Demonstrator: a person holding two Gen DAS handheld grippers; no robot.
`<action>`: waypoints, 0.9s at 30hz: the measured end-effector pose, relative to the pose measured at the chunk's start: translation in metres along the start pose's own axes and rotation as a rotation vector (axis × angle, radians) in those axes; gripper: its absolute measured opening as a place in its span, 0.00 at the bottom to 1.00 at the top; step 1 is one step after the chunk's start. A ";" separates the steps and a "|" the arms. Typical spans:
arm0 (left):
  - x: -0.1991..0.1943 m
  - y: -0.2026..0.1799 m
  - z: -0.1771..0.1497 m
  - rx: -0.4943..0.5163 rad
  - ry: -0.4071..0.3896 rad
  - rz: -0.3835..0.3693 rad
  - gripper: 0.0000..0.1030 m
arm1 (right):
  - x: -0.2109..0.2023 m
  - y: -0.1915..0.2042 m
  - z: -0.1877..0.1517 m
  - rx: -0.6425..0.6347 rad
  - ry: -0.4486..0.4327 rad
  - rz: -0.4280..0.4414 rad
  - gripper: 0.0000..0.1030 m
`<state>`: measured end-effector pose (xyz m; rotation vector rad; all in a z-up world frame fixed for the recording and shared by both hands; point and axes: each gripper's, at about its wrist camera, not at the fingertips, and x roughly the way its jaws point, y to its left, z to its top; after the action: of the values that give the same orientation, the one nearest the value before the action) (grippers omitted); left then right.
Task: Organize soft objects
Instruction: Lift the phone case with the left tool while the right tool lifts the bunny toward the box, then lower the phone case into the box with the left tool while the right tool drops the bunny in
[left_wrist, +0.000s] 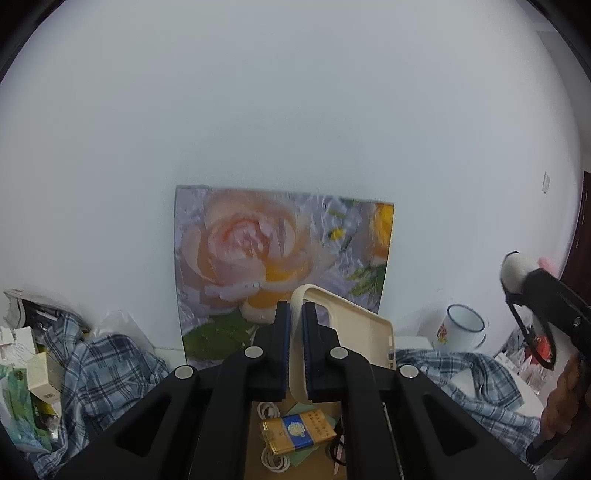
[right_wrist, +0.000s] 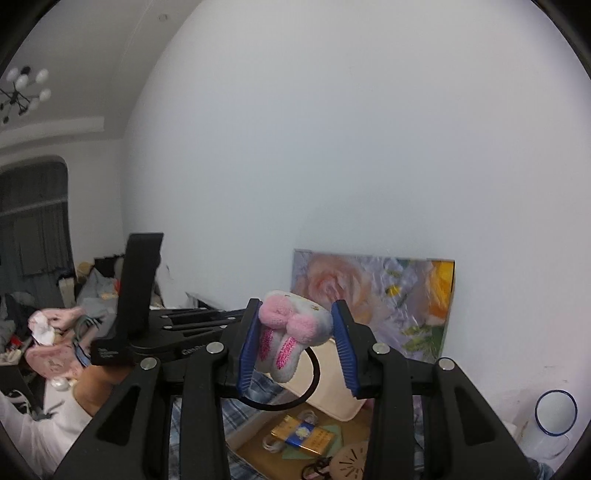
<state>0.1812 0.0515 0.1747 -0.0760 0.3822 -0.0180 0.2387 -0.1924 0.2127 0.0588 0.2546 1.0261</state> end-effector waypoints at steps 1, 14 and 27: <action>0.003 0.000 -0.002 0.004 0.007 0.000 0.06 | 0.004 -0.002 -0.003 0.001 0.009 -0.002 0.36; 0.054 0.022 -0.036 -0.068 0.135 -0.021 0.07 | 0.043 -0.023 -0.038 0.060 0.122 -0.019 0.36; 0.084 0.024 -0.062 -0.068 0.194 0.032 0.07 | 0.075 -0.039 -0.076 0.097 0.224 -0.041 0.36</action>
<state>0.2361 0.0679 0.0837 -0.1361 0.5775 0.0192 0.2904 -0.1539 0.1186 0.0263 0.5074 0.9799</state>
